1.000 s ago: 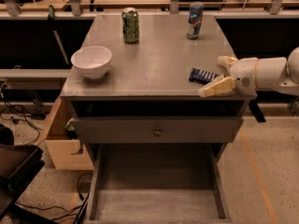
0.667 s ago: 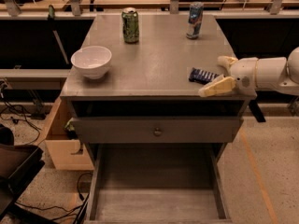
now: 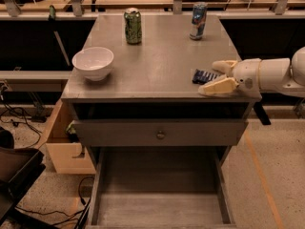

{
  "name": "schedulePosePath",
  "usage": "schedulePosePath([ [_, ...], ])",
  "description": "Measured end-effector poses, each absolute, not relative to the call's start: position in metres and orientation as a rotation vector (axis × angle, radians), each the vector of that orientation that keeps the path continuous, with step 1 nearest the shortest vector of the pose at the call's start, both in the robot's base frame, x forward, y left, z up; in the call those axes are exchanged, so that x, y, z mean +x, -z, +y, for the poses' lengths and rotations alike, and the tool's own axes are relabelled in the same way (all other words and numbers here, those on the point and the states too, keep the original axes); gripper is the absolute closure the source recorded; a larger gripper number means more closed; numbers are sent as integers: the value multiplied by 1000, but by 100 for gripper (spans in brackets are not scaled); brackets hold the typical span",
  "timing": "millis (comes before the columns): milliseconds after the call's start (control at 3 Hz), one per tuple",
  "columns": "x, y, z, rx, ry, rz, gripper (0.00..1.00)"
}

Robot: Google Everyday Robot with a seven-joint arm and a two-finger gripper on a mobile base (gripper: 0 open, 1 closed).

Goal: Move rxbar blueberry near green can

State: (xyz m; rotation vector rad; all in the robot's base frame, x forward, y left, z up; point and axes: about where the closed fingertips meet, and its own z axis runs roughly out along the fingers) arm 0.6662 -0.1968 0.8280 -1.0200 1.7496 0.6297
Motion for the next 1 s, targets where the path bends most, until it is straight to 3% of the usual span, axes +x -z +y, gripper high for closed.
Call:
schedulePosePath([
  [667, 667, -827, -193, -1024, -635, 1748, 83],
  [1000, 667, -827, -193, -1024, -635, 1748, 100],
])
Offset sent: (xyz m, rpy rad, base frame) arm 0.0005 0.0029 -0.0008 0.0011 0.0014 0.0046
